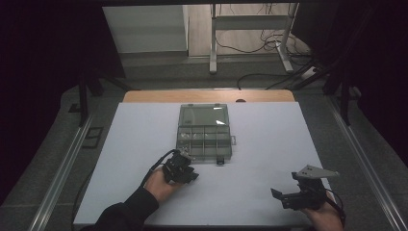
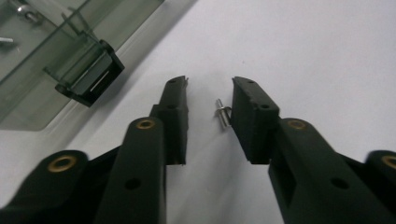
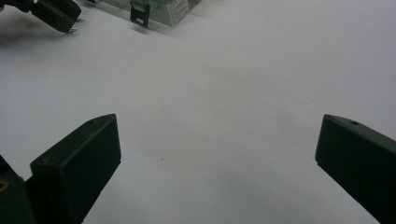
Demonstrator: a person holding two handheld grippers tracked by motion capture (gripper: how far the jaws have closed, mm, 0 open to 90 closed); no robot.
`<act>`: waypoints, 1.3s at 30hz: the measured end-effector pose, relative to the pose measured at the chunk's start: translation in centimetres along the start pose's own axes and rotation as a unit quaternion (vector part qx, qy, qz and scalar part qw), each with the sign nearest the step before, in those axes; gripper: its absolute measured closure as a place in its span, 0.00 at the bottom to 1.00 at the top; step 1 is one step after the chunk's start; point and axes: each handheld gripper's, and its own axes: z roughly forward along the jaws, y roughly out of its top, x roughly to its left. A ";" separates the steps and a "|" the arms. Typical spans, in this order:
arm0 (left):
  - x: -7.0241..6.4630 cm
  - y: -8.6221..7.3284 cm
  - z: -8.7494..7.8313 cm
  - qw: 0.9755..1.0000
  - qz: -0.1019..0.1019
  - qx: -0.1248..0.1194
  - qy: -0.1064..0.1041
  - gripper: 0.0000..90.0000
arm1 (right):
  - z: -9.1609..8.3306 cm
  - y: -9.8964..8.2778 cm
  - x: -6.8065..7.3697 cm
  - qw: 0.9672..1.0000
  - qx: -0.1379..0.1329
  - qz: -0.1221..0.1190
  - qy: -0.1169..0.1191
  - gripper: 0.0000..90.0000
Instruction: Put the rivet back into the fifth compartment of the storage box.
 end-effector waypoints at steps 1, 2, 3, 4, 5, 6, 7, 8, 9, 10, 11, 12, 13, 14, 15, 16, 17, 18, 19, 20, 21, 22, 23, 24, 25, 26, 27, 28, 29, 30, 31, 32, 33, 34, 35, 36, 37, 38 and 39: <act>0.0 0.0 0.0 1.000 0.001 0.002 0.001 0.76 | 0.0 0.0 0.0 1.000 0.000 0.000 0.000 0.00; 0.0 -0.1 -0.1 1.000 0.002 0.004 0.000 0.78 | 0.0 0.0 0.0 1.000 0.000 0.000 0.000 0.00; 0.1 -0.1 -0.1 1.000 0.001 0.004 -0.002 0.79 | 0.0 0.0 0.0 1.000 0.000 0.000 0.000 0.00; 0.1 -0.2 -0.2 1.000 0.001 0.005 -0.002 0.80 | 0.0 0.0 0.0 1.000 0.000 0.000 0.000 0.00; 0.1 -0.2 -0.2 1.000 0.000 0.006 -0.002 0.82 | 0.0 0.0 0.0 1.000 0.000 0.000 0.000 0.00; 0.1 -0.2 -0.3 1.000 0.001 0.007 -0.002 0.83 | 0.0 0.0 0.0 1.000 0.000 0.001 0.000 0.00; 0.2 -0.3 -0.3 1.000 0.000 0.008 -0.003 0.84 | 0.0 0.0 0.0 1.000 0.000 0.001 0.000 0.00; 0.2 -0.3 -0.4 1.000 -0.001 0.008 -0.003 0.85 | 0.0 0.0 0.0 1.000 0.000 0.000 0.000 0.00; 0.3 -0.3 -0.4 1.000 -0.002 0.007 -0.004 0.87 | 0.0 0.0 0.0 1.000 0.000 0.000 0.000 0.00; 0.3 -0.3 -0.4 1.000 -0.003 0.008 -0.004 0.88 | 0.0 0.0 0.0 1.000 0.000 0.000 0.000 0.00; 0.4 -0.3 -0.4 1.000 -0.004 0.007 -0.006 0.90 | 0.0 0.0 0.0 1.000 0.001 0.000 0.000 0.00; 0.4 -0.3 -0.4 1.000 -0.003 0.009 -0.006 0.91 | 0.0 0.0 0.0 1.000 0.001 0.000 0.000 0.00; 0.4 -0.3 -0.4 1.000 -0.003 0.010 -0.007 0.94 | 0.0 0.0 0.0 1.000 0.001 0.000 0.000 0.00; 0.5 -0.3 -0.3 1.000 -0.003 0.011 -0.007 0.95 | 0.0 0.0 0.0 1.000 0.001 0.000 0.000 0.00; 0.5 -0.4 -0.3 1.000 -0.003 0.011 -0.008 0.95 | 0.0 0.0 0.0 1.000 0.001 0.000 0.000 0.00; 0.5 -0.4 -0.3 1.000 -0.002 0.011 -0.008 0.95 | 0.0 0.0 0.0 1.000 0.001 0.000 0.000 0.00; 0.5 -0.3 -0.3 1.000 -0.001 0.010 -0.007 0.95 | 0.0 0.0 0.0 1.000 0.001 0.000 0.000 0.00; 0.5 -0.3 -0.3 1.000 0.000 0.010 -0.007 0.96 | 0.0 0.0 0.0 1.000 0.001 0.000 0.001 0.00; 0.4 -0.3 -0.3 1.000 0.001 0.008 -0.006 0.96 | 0.0 0.0 0.0 1.000 0.001 0.000 0.000 0.00; 0.4 -0.3 -0.4 1.000 0.000 0.007 -0.005 0.96 | 0.0 0.0 0.0 1.000 0.001 -0.001 0.000 0.00; 0.4 -0.3 -0.4 1.000 -0.001 0.005 -0.006 0.96 | 0.0 0.0 0.0 1.000 0.001 -0.001 0.000 0.00; 0.5 -0.3 -0.5 1.000 -0.001 0.004 -0.005 0.96 | 0.0 0.0 0.0 1.000 0.001 -0.001 0.001 0.00; 0.5 -0.2 -0.5 1.000 -0.002 0.002 -0.005 0.96 | 0.0 0.0 0.0 1.000 0.001 -0.001 0.001 0.00; 0.5 -0.2 -0.6 1.000 -0.003 0.000 -0.004 0.97 | 0.0 0.0 0.0 1.000 0.001 0.000 0.001 0.00; 0.5 -0.2 -0.7 1.000 -0.004 -0.002 -0.005 0.97 | 0.0 0.0 0.0 1.000 0.001 0.000 0.001 0.00; 0.5 -0.2 -0.8 1.000 -0.005 -0.005 -0.004 0.97 | 0.0 0.0 0.0 1.000 0.001 0.000 0.001 0.00; 0.6 -0.2 -0.9 1.000 -0.006 -0.007 -0.005 0.97 | 0.0 0.0 0.0 1.000 0.001 0.000 0.001 0.00; 0.6 -0.2 -1.1 1.000 -0.006 -0.009 -0.005 0.97 | 0.0 0.0 0.0 1.000 0.001 -0.001 0.001 0.00; 0.7 -0.2 -1.2 1.000 -0.006 -0.011 -0.005 0.97 | 0.0 0.0 0.0 1.000 0.001 -0.001 0.001 0.00; 0.7 -0.1 -1.3 1.000 -0.006 -0.014 -0.004 0.97 | 0.0 0.0 0.0 1.000 0.001 0.000 0.001 0.00; 0.7 -0.1 -1.4 1.000 -0.007 -0.016 -0.004 0.97 | 0.0 0.0 0.0 1.000 0.001 0.000 0.001 0.00; 0.7 -0.1 -1.7 1.000 -0.006 -0.020 -0.004 0.97 | 0.0 0.0 0.0 1.000 0.001 0.000 0.001 0.00; 0.7 -0.1 -1.8 1.000 -0.004 -0.024 -0.002 0.97 | 0.0 0.0 0.0 1.000 0.001 0.000 0.001 0.00; 0.7 -0.1 -2.0 1.000 -0.004 -0.026 -0.003 0.97 | 0.0 0.0 0.0 1.000 0.001 0.000 0.001 0.00; 0.7 -0.1 -2.1 1.000 -0.003 -0.029 -0.002 0.97 | 0.0 0.0 0.0 1.000 0.001 0.000 0.001 0.00; 0.7 -0.1 -2.3 1.000 -0.001 -0.031 -0.001 0.97 | 0.0 0.0 0.0 1.000 0.001 0.000 0.001 0.00; 0.7 -0.1 -2.4 0.999 -0.001 -0.034 -0.001 0.97 | 0.0 0.0 0.0 1.000 0.001 0.000 0.001 0.00; 0.7 -0.1 -2.6 0.999 0.000 -0.035 0.001 0.97 | 0.0 0.0 0.0 1.000 0.001 0.000 0.001 0.00; 0.7 -0.1 -2.7 0.999 0.000 -0.037 0.001 0.97 | 0.0 0.0 0.0 1.000 0.001 0.000 0.001 0.00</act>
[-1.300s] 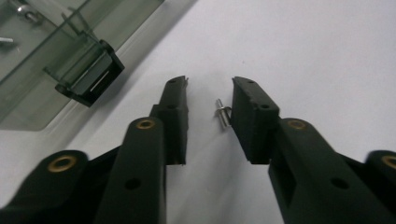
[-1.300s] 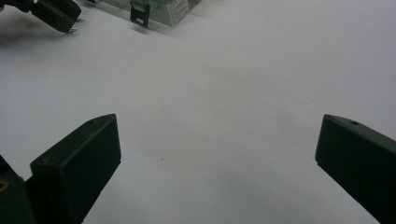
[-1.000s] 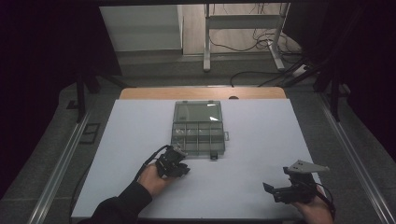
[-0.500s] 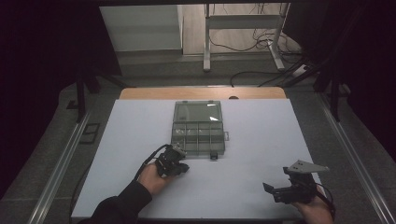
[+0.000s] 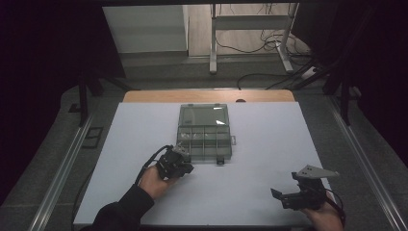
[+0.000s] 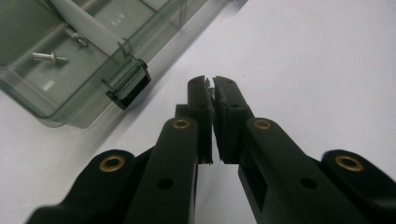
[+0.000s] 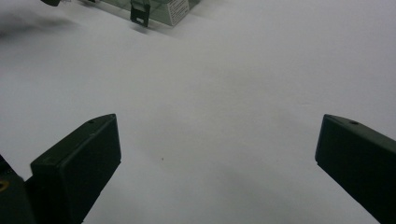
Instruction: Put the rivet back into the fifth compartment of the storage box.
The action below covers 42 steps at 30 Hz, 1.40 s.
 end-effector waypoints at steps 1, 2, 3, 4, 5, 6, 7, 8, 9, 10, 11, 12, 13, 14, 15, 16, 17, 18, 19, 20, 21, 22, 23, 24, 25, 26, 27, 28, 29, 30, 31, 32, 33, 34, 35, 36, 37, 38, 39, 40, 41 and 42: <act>0.0 0.0 -0.1 1.000 0.001 -0.001 0.000 0.97 | 0.0 0.0 0.0 1.000 0.000 0.000 0.000 0.00; 0.0 0.0 -0.3 1.000 0.000 -0.004 -0.001 0.96 | 0.0 0.0 0.0 1.000 0.001 0.000 0.000 0.00; 0.1 0.0 -0.4 1.000 0.002 -0.004 0.000 0.96 | 0.0 0.0 0.0 1.000 0.001 0.000 0.000 0.00; 0.1 0.0 -0.5 1.000 0.002 -0.006 0.001 0.97 | 0.0 0.0 0.0 1.000 0.001 0.000 0.000 0.00; 0.1 0.0 -0.6 1.000 0.002 -0.008 0.002 0.97 | 0.0 0.0 0.0 1.000 0.001 0.000 0.000 0.00; 0.2 0.1 -0.8 1.000 0.002 -0.009 0.002 0.97 | 0.0 0.0 0.0 1.000 0.001 0.000 0.000 0.00; 0.2 0.1 -0.9 1.000 0.002 -0.011 0.003 0.97 | 0.0 0.0 0.0 1.000 0.001 0.000 0.000 0.00; 0.3 0.1 -1.0 1.000 0.003 -0.012 0.004 0.97 | 0.0 0.0 0.0 1.000 0.001 0.000 0.000 0.00; 0.3 0.1 -1.2 1.000 0.003 -0.014 0.005 0.97 | 0.0 0.0 0.0 1.000 0.001 0.000 0.000 0.00; 0.3 0.2 -1.3 1.000 0.003 -0.015 0.006 0.97 | 0.0 0.0 0.0 1.000 0.001 0.000 0.000 0.00; 0.4 0.2 -1.4 1.000 0.002 -0.018 0.008 0.97 | 0.0 0.0 0.0 1.000 0.001 -0.001 0.001 0.00; 0.4 0.2 -1.6 1.000 0.002 -0.019 0.008 0.97 | 0.0 0.0 0.0 1.000 0.001 -0.001 0.001 0.00; 0.5 0.2 -1.7 1.000 0.003 -0.021 0.010 0.97 | 0.0 0.0 0.0 1.000 0.001 0.000 0.001 0.00; 0.5 0.2 -1.8 1.000 0.001 -0.023 0.011 0.97 | 0.0 0.0 0.0 1.000 0.001 0.000 0.001 0.00; 0.6 0.2 -2.0 1.000 0.002 -0.023 0.012 0.96 | 0.0 0.0 0.0 1.000 0.001 0.000 0.001 0.00; 0.6 0.2 -2.1 1.000 0.001 -0.025 0.013 0.97 | 0.0 0.0 0.0 1.000 0.001 -0.001 0.001 0.00; 0.7 0.3 -2.2 1.000 0.001 -0.026 0.014 0.97 | 0.0 0.0 0.0 1.000 0.002 -0.001 0.001 0.00; 0.8 0.3 -2.3 0.999 0.000 -0.028 0.016 0.97 | 0.0 0.0 0.0 1.000 0.002 -0.001 0.001 0.00; 0.8 0.3 -2.5 0.999 -0.002 -0.030 0.016 0.96 | 0.0 0.0 0.0 1.000 0.002 -0.001 0.001 0.00; 0.9 0.3 -2.6 0.999 -0.002 -0.032 0.016 0.97 | 0.0 0.0 0.0 1.000 0.002 -0.001 0.001 0.00; 1.0 0.3 -2.7 0.999 -0.002 -0.032 0.017 0.97 | 0.1 0.0 0.0 1.000 0.002 -0.001 0.001 0.00; 1.0 0.3 -2.8 0.999 -0.004 -0.034 0.017 0.96 | 0.1 0.0 0.0 1.000 0.002 -0.001 0.001 0.00; 1.0 0.3 -2.9 0.999 -0.005 -0.035 0.017 0.97 | 0.1 0.0 0.0 1.000 0.002 0.000 0.002 0.00; 1.1 0.4 -2.9 0.999 -0.005 -0.037 0.018 0.97 | 0.1 0.0 0.0 1.000 0.002 0.000 0.002 0.00; 1.1 0.4 -3.0 0.999 -0.006 -0.038 0.018 0.97 | 0.1 0.0 0.0 1.000 0.003 0.000 0.002 0.00; 1.1 0.4 -3.1 0.999 -0.006 -0.039 0.019 0.97 | 0.1 0.0 0.0 1.000 0.003 0.000 0.002 0.00; 1.2 0.4 -3.1 0.999 -0.007 -0.040 0.019 0.96 | 0.1 0.0 0.0 1.000 0.003 0.000 0.002 0.00; 1.2 0.4 -3.2 0.999 -0.008 -0.042 0.019 0.97 | 0.1 0.0 0.0 1.000 0.003 0.000 0.002 0.00; 1.2 0.5 -3.3 0.999 -0.008 -0.043 0.019 0.97 | 0.1 0.0 0.0 1.000 0.003 0.000 0.002 0.00; 1.3 0.5 -3.3 0.999 -0.008 -0.043 0.019 0.97 | 0.1 0.0 0.0 1.000 0.003 0.000 0.002 0.00; 1.3 0.5 -3.4 0.999 -0.008 -0.044 0.020 0.97 | 0.1 0.0 0.0 1.000 0.003 0.000 0.002 0.00; 1.4 0.5 -3.5 0.999 -0.009 -0.045 0.021 0.97 | 0.1 0.0 0.0 1.000 0.004 0.000 0.002 0.00; 1.5 0.6 -3.6 0.999 -0.010 -0.047 0.021 0.97 | 0.1 0.0 0.0 1.000 0.005 0.000 0.003 0.00; 1.5 0.6 -3.6 0.999 -0.010 -0.047 0.021 0.97 | 0.1 0.0 0.0 1.000 0.005 0.000 0.003 0.00; 1.6 0.6 -3.7 0.999 -0.011 -0.048 0.021 0.97 | 0.1 0.0 0.0 1.000 0.005 0.000 0.002 0.00; 1.6 0.6 -3.7 0.998 -0.012 -0.049 0.021 0.97 | 0.1 0.0 0.0 1.000 0.005 0.000 0.003 0.00; 1.7 0.7 -3.7 0.998 -0.012 -0.049 0.022 0.97 | 0.1 0.0 0.0 1.000 0.005 0.000 0.003 0.00; 1.7 0.7 -3.8 0.998 -0.014 -0.050 0.022 0.97 | 0.1 0.0 0.0 1.000 0.005 0.001 0.003 0.00; 1.8 0.8 -3.8 0.998 -0.013 -0.050 0.022 0.97 | 0.1 0.0 0.0 1.000 0.005 0.001 0.003 0.00; 1.9 0.8 -3.8 0.998 -0.014 -0.050 0.022 0.97 | 0.1 0.0 0.0 1.000 0.005 0.001 0.003 0.00; 1.9 0.8 -3.8 0.998 -0.015 -0.051 0.023 0.97 | 0.1 0.0 -0.1 1.000 0.005 0.001 0.003 0.00; 2.0 0.9 -3.9 0.998 -0.014 -0.051 0.023 0.97 | 0.1 0.0 -0.1 1.000 0.005 0.001 0.003 0.00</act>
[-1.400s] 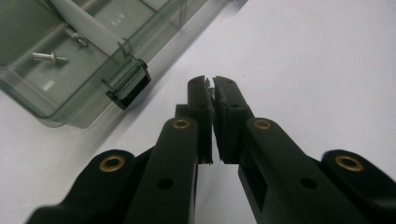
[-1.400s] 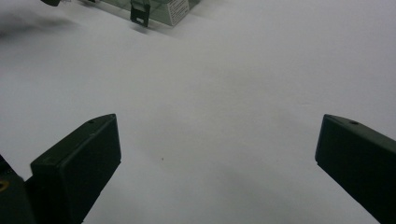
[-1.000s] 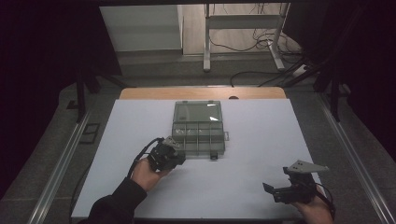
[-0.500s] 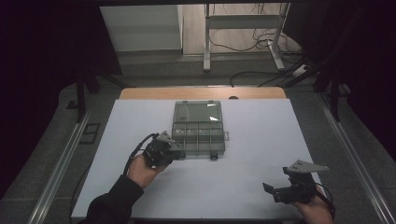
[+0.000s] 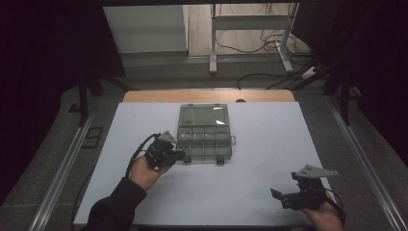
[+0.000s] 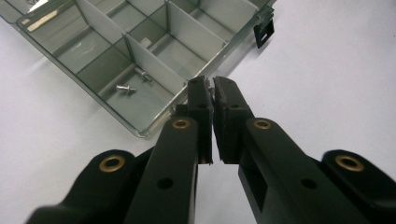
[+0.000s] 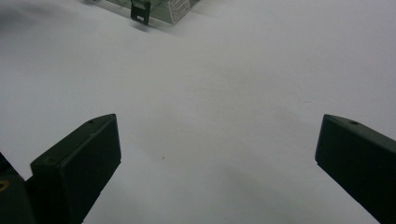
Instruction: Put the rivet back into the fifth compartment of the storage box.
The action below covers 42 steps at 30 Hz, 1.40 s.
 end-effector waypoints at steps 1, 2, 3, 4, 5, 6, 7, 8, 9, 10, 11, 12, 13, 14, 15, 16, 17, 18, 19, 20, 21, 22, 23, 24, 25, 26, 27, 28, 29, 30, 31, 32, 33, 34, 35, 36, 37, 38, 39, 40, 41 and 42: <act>0.1 0.1 0.0 1.000 -0.001 -0.001 0.000 0.97 | 0.0 0.0 0.0 1.000 0.000 0.000 0.000 0.00; 0.1 0.1 0.0 1.000 -0.001 -0.002 0.000 0.97 | 0.0 0.0 0.0 1.000 0.000 0.000 0.000 0.00; 0.2 0.2 0.0 1.000 -0.001 -0.001 0.001 0.97 | 0.0 0.0 0.0 1.000 0.000 0.000 0.000 0.00; 0.2 0.2 0.0 1.000 -0.002 -0.002 0.001 0.97 | 0.0 0.0 0.0 1.000 0.000 0.001 0.000 0.00; 0.3 0.3 0.0 1.000 -0.002 -0.002 0.001 0.97 | 0.0 0.0 0.0 1.000 0.000 0.001 0.000 0.00; 0.4 0.4 0.0 1.000 -0.002 -0.002 0.001 0.97 | 0.0 0.0 0.0 1.000 0.000 0.001 0.000 0.00; 0.5 0.4 0.1 1.000 -0.002 -0.001 0.002 0.97 | 0.0 0.0 0.0 1.000 0.000 0.001 0.000 0.00; 0.6 0.4 0.1 1.000 -0.003 -0.003 0.002 0.97 | 0.0 0.0 0.0 1.000 0.000 0.001 0.000 0.00; 0.6 0.5 0.1 1.000 -0.004 -0.002 0.002 0.97 | 0.0 0.0 0.0 1.000 0.000 0.001 0.000 0.00; 0.7 0.5 0.2 1.000 -0.004 -0.003 0.002 0.97 | 0.0 0.0 0.0 1.000 0.001 0.001 0.000 0.00; 0.8 0.6 0.2 1.000 -0.005 -0.003 0.003 0.97 | 0.0 0.0 0.0 1.000 0.001 0.001 0.000 0.00; 0.9 0.6 0.2 1.000 -0.005 -0.004 0.003 0.97 | 0.0 0.0 0.0 1.000 0.001 0.001 0.000 0.00; 1.0 0.7 0.2 1.000 -0.006 -0.005 0.004 0.97 | 0.0 0.0 -0.1 1.000 0.001 0.001 0.000 0.00; 1.1 0.8 0.3 1.000 -0.006 -0.004 0.005 0.97 | 0.0 0.0 -0.1 1.000 0.001 0.001 0.000 0.00; 1.2 0.8 0.3 1.000 -0.007 -0.005 0.005 0.97 | 0.0 0.0 -0.1 1.000 0.001 0.001 0.000 0.00; 1.3 0.9 0.3 1.000 -0.006 -0.005 0.006 0.97 | 0.0 0.0 -0.1 1.000 0.001 0.001 0.000 0.00; 1.3 1.0 0.3 1.000 -0.006 -0.006 0.006 0.97 | 0.1 0.0 -0.1 1.000 0.001 0.001 0.000 0.00; 1.4 1.1 0.4 1.000 -0.007 -0.006 0.006 0.97 | 0.1 0.0 0.0 1.000 0.001 0.001 0.000 0.00; 1.5 1.1 0.4 1.000 -0.008 -0.007 0.007 0.97 | 0.1 0.0 0.0 1.000 0.001 0.001 0.000 0.00; 1.6 1.2 0.4 1.000 -0.008 -0.008 0.006 0.97 | 0.1 0.0 0.0 1.000 0.001 0.001 0.000 0.00; 1.6 1.2 0.5 1.000 -0.007 -0.008 0.007 0.97 | 0.1 0.0 -0.1 1.000 0.001 0.001 0.000 0.00; 1.7 1.3 0.6 1.000 -0.008 -0.007 0.008 0.97 | 0.1 0.0 -0.1 1.000 0.001 0.001 0.000 0.00; 1.8 1.3 0.6 1.000 -0.009 -0.008 0.008 0.97 | 0.1 0.0 -0.1 1.000 0.001 0.001 0.001 0.00; 1.9 1.3 0.7 1.000 -0.009 -0.008 0.008 0.97 | 0.1 0.0 -0.1 1.000 0.002 0.001 0.001 0.00; 2.0 1.4 0.8 1.000 -0.010 -0.008 0.009 0.97 | 0.1 0.0 -0.1 1.000 0.002 0.001 0.001 0.00; 2.1 1.4 0.9 1.000 -0.011 -0.008 0.011 0.97 | 0.1 0.0 -0.1 1.000 0.002 0.001 0.001 0.00; 2.2 1.4 1.0 1.000 -0.011 -0.008 0.011 0.97 | 0.1 0.0 -0.1 1.000 0.002 0.001 0.001 0.00; 2.3 1.4 1.1 1.000 -0.012 -0.008 0.012 0.97 | 0.1 0.0 -0.1 1.000 0.002 0.001 0.001 0.00; 2.3 1.4 1.2 1.000 -0.012 -0.008 0.013 0.96 | 0.1 0.0 -0.1 1.000 0.002 0.001 0.001 0.00; 2.5 1.4 1.3 1.000 -0.012 -0.006 0.014 0.96 | 0.1 0.0 -0.1 1.000 0.002 0.001 0.001 0.00; 2.5 1.4 1.4 1.000 -0.013 -0.007 0.015 0.97 | 0.1 0.0 -0.1 1.000 0.002 0.001 0.001 0.00; 2.6 1.4 1.6 1.000 -0.014 -0.007 0.015 0.96 | 0.1 0.0 -0.1 1.000 0.002 0.000 0.001 0.00; 2.8 1.4 1.7 1.000 -0.015 -0.007 0.016 0.96 | 0.1 0.0 -0.1 1.000 0.002 0.000 0.002 0.00; 2.8 1.4 1.8 1.000 -0.016 -0.006 0.016 0.96 | 0.1 0.0 0.0 1.000 0.002 0.000 0.001 0.00; 2.9 1.4 2.0 1.000 -0.016 -0.005 0.016 0.96 | 0.1 0.0 -0.1 1.000 0.002 0.000 0.001 0.00; 3.0 1.4 2.1 1.000 -0.016 -0.004 0.017 0.96 | 0.1 0.0 -0.1 1.000 0.002 0.001 0.001 0.00; 3.1 1.3 2.3 1.000 -0.017 -0.003 0.017 0.96 | 0.1 0.0 -0.1 1.000 0.002 0.001 0.002 0.00; 3.1 1.3 2.5 1.000 -0.017 -0.002 0.018 0.96 | 0.1 0.0 -0.1 1.000 0.003 0.001 0.002 0.00; 3.2 1.3 2.6 1.000 -0.017 -0.001 0.019 0.96 | 0.1 0.0 -0.1 1.000 0.003 0.001 0.002 0.00; 3.3 1.3 2.8 1.000 -0.017 0.000 0.020 0.96 | 0.1 0.0 0.0 1.000 0.003 0.001 0.002 0.00; 3.4 1.2 2.9 1.000 -0.019 0.001 0.020 0.96 | 0.1 0.0 0.0 1.000 0.003 0.001 0.002 0.00; 3.5 1.2 3.0 1.000 -0.020 0.002 0.020 0.96 | 0.1 0.0 0.0 1.000 0.003 0.001 0.002 0.00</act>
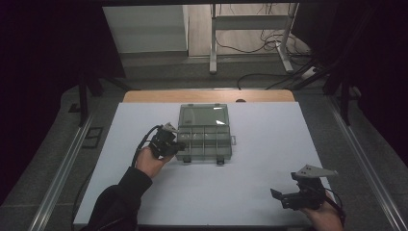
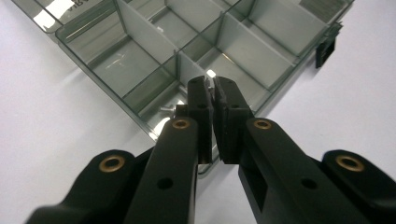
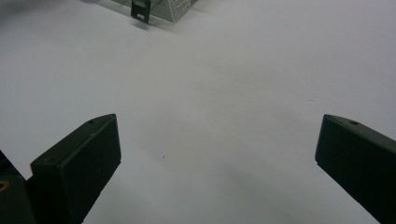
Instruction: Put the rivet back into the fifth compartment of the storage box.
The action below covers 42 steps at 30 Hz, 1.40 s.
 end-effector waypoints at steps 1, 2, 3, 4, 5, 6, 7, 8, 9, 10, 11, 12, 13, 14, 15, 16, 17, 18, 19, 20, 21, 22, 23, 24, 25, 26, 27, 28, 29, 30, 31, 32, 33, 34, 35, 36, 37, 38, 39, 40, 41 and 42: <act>0.1 0.0 0.1 1.000 -0.002 0.001 0.000 0.96 | 0.0 0.0 0.0 1.000 0.000 0.000 0.000 0.00; 0.1 0.0 0.2 1.000 -0.002 0.002 0.000 0.96 | 0.0 0.0 0.0 1.000 0.000 0.000 0.000 0.00; 0.2 0.0 0.4 1.000 -0.002 0.003 0.000 0.96 | 0.0 0.0 0.0 1.000 0.000 0.000 0.000 0.00; 0.2 -0.1 0.5 1.000 -0.001 0.005 0.001 0.96 | 0.0 0.0 0.0 1.000 0.000 0.000 0.000 0.00; 0.2 -0.1 0.6 1.000 -0.003 0.006 0.001 0.96 | 0.0 0.0 0.0 1.000 0.000 0.000 0.000 0.00; 0.2 -0.1 0.7 1.000 -0.004 0.008 0.002 0.96 | 0.0 0.0 0.0 1.000 0.001 0.000 0.000 0.00; 0.3 -0.1 0.8 1.000 -0.004 0.009 0.001 0.96 | 0.0 0.0 0.0 1.000 0.001 0.001 0.000 0.00; 0.3 -0.1 0.9 1.000 -0.005 0.009 0.000 0.96 | 0.0 0.0 0.0 1.000 0.001 0.000 0.001 0.00; 0.3 -0.1 1.0 1.000 -0.005 0.011 0.000 0.96 | 0.0 0.0 0.0 1.000 0.001 0.000 0.001 0.00; 0.3 -0.1 1.0 1.000 -0.006 0.012 -0.001 0.96 | 0.0 0.0 0.0 1.000 0.001 0.000 0.001 0.00; 0.4 -0.1 1.1 1.000 -0.006 0.013 -0.003 0.95 | 0.0 0.0 0.0 1.000 0.001 0.001 0.001 0.00; 0.4 -0.1 1.1 1.000 -0.005 0.013 -0.002 0.95 | 0.0 0.0 0.0 1.000 0.002 0.001 0.001 0.00; 0.4 -0.1 1.1 1.000 -0.005 0.013 -0.002 0.95 | 0.0 0.0 0.0 1.000 0.002 0.000 0.002 0.00; 0.4 -0.1 1.1 1.000 -0.005 0.013 -0.002 0.94 | 0.0 0.0 0.0 1.000 0.002 0.000 0.002 0.00; 0.3 -0.1 1.1 1.000 -0.006 0.011 -0.002 0.93 | 0.0 0.0 0.0 1.000 0.002 0.000 0.002 0.00; 0.3 -0.1 1.0 1.000 -0.006 0.010 -0.002 0.91 | 0.0 0.0 0.0 1.000 0.003 0.000 0.002 0.00; 0.3 -0.1 0.9 1.000 -0.006 0.009 -0.002 0.91 | 0.0 0.0 0.0 1.000 0.002 0.000 0.002 0.00; 0.3 -0.1 0.9 1.000 -0.007 0.008 -0.002 0.89 | 0.0 0.0 0.0 1.000 0.002 0.000 0.002 0.00; 0.3 -0.1 0.8 1.000 -0.006 0.007 -0.002 0.88 | 0.0 0.0 0.0 1.000 0.002 0.000 0.002 0.00; 0.3 -0.1 0.7 1.000 -0.007 0.004 -0.003 0.87 | 0.0 0.0 0.0 1.000 0.001 -0.001 0.002 0.00; 0.3 -0.1 0.6 1.000 -0.008 0.001 -0.003 0.86 | 0.0 0.0 0.0 1.000 0.001 -0.001 0.002 0.00; 0.2 -0.1 0.4 1.000 -0.008 -0.002 -0.004 0.86 | 0.0 0.0 0.0 1.000 0.001 -0.001 0.002 0.00; 0.2 -0.1 0.2 1.000 -0.008 -0.005 -0.004 0.84 | 0.0 0.0 0.0 1.000 0.000 -0.001 0.002 0.00; 0.1 -0.1 0.0 1.000 -0.008 -0.009 -0.004 0.83 | 0.0 0.0 0.0 1.000 0.000 -0.001 0.002 0.00; 0.1 -0.1 -0.1 1.000 -0.009 -0.012 -0.004 0.82 | 0.0 0.0 0.0 1.000 -0.001 -0.001 0.002 0.00; 0.0 0.0 -0.3 1.000 -0.009 -0.015 -0.003 0.80 | 0.0 0.0 0.0 1.000 -0.001 -0.001 0.002 0.00; -0.1 0.0 -0.5 1.000 -0.009 -0.017 -0.003 0.79 | 0.0 0.0 0.0 1.000 -0.001 -0.001 0.002 0.00; -0.1 0.0 -0.6 1.000 -0.009 -0.020 -0.002 0.78 | 0.0 0.0 0.0 1.000 -0.001 -0.001 0.003 0.00; -0.2 -0.1 -0.8 1.000 -0.010 -0.022 -0.003 0.77 | 0.0 0.0 0.0 1.000 -0.001 -0.001 0.002 0.00; -0.2 -0.1 -0.9 1.000 -0.011 -0.024 -0.005 0.75 | 0.0 0.0 0.0 1.000 -0.002 -0.001 0.002 0.00; -0.2 -0.1 -1.1 0.999 -0.014 -0.028 -0.007 0.74 | 0.0 0.0 0.0 1.000 -0.002 -0.001 0.002 0.00; -0.3 -0.1 -1.2 0.999 -0.015 -0.031 -0.010 0.73 | 0.0 0.0 0.0 1.000 -0.002 -0.001 0.002 0.00; -0.3 -0.1 -1.4 0.999 -0.014 -0.032 -0.012 0.72 | 0.0 0.0 0.0 1.000 -0.002 -0.001 0.003 0.00; -0.4 -0.1 -1.5 0.999 -0.015 -0.034 -0.013 0.71 | 0.0 0.0 0.0 1.000 -0.001 0.000 0.003 0.00; -0.5 -0.1 -1.6 0.999 -0.013 -0.034 -0.014 0.69 | 0.0 0.0 0.0 1.000 -0.001 -0.001 0.002 0.00; -0.6 -0.1 -1.7 0.999 -0.013 -0.036 -0.014 0.68 | 0.0 0.0 0.0 1.000 -0.002 -0.001 0.002 0.00; -0.7 -0.1 -1.8 0.999 -0.012 -0.037 -0.014 0.67 | 0.0 0.0 0.0 1.000 -0.002 -0.001 0.002 0.00; -0.8 -0.2 -1.9 0.999 -0.009 -0.036 -0.014 0.66 | 0.0 0.0 0.0 1.000 -0.002 -0.001 0.002 0.00; -0.9 -0.2 -2.0 0.999 -0.008 -0.036 -0.014 0.65 | 0.0 0.0 0.0 1.000 -0.002 -0.001 0.002 0.00; -0.9 -0.2 -2.1 0.999 -0.006 -0.037 -0.013 0.64 | 0.0 0.0 0.0 1.000 -0.002 -0.001 0.002 0.00; -1.0 -0.3 -2.1 0.999 -0.006 -0.038 -0.013 0.63 | 0.0 0.0 0.0 1.000 -0.002 -0.001 0.002 0.00; -1.0 -0.3 -2.2 0.999 -0.007 -0.038 -0.013 0.62 | 0.0 0.0 0.0 1.000 -0.002 0.000 0.002 0.00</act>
